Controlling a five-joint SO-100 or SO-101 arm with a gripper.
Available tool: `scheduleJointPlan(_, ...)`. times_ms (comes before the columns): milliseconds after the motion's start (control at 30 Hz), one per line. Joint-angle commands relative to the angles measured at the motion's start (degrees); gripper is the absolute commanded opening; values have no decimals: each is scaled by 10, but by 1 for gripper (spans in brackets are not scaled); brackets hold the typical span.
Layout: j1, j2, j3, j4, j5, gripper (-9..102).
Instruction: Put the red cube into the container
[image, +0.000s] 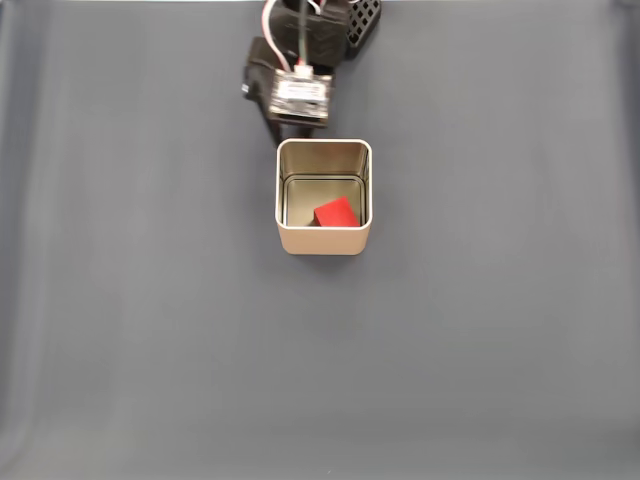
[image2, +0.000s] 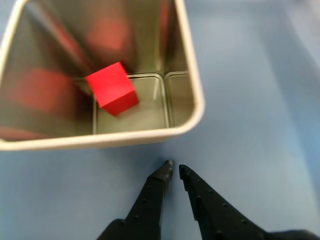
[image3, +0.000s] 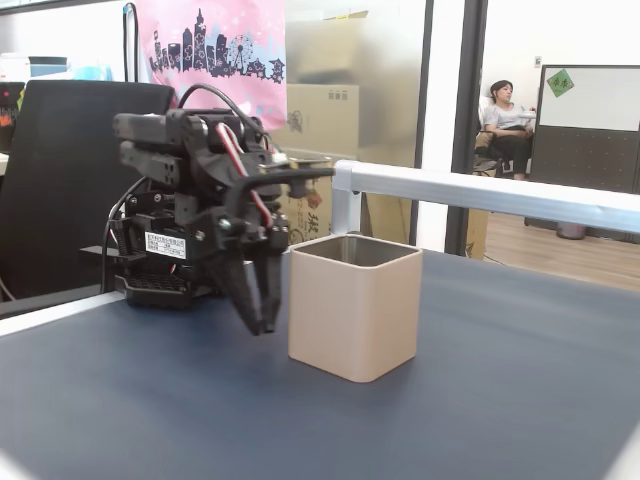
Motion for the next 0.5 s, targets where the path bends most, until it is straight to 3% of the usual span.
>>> scheduleJointPlan(0,-44,25,9,11,42,0)
scheduleJointPlan(467,-88,134,40,117,83,0)
